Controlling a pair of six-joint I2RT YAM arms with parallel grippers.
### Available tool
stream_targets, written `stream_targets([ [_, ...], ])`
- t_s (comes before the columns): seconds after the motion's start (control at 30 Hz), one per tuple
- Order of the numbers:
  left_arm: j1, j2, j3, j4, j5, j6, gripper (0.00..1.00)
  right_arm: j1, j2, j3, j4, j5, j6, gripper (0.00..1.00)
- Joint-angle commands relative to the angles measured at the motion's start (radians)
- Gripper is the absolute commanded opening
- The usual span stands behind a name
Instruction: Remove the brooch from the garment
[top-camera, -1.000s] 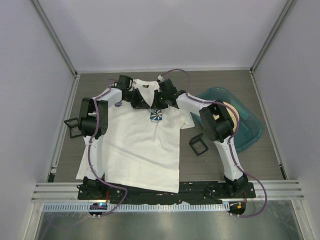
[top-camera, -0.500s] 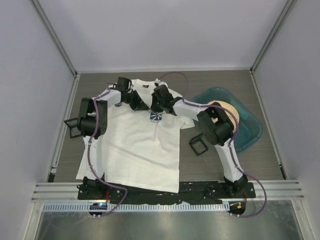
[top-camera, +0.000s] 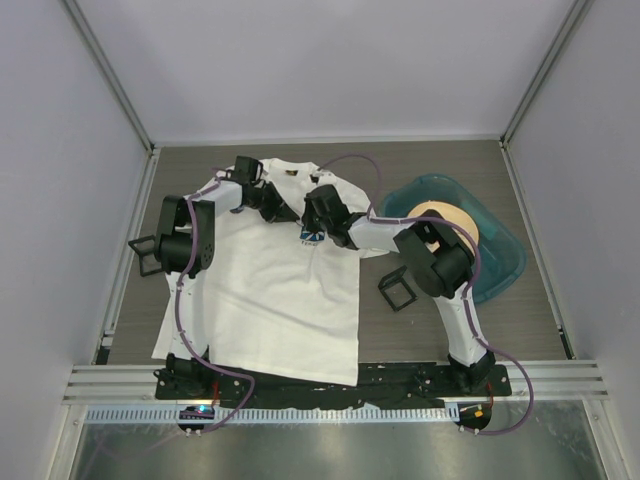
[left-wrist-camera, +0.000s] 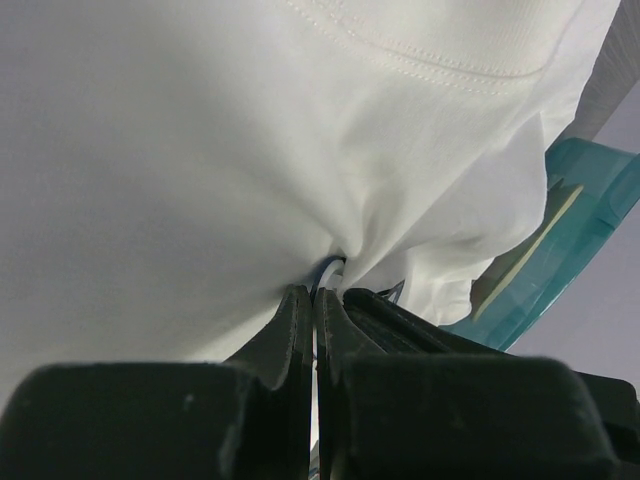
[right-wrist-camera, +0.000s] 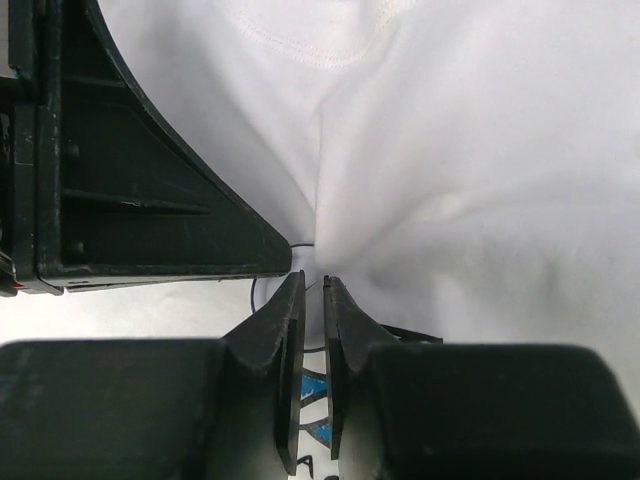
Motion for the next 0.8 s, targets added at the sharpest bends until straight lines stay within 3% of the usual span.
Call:
stream_targets([
  [0.0, -0.005, -0.049, -0.015, 0.068, 0.005, -0.015, 0.00, 0.029, -0.010, -0.064, -0.072, 0.011, -0.016, 0.17],
  [0.23, -0.007, -0.041, 0.023, 0.005, -0.004, 0.053, 0.00, 0.009, -0.041, -0.060, -0.099, 0.009, 0.038, 0.18],
  [0.47, -0.025, -0.041, 0.112, -0.148, -0.128, 0.177, 0.00, -0.062, -0.114, -0.035, -0.123, -0.123, 0.078, 0.36],
  [0.6, -0.042, -0.038, 0.149, -0.205, -0.168, 0.201, 0.00, -0.065, -0.148, -0.040, -0.089, -0.222, -0.002, 0.48],
  [0.77, -0.048, -0.046, 0.146, -0.207, -0.179, 0.189, 0.00, -0.063, -0.160, -0.058, -0.063, -0.247, -0.085, 0.48],
])
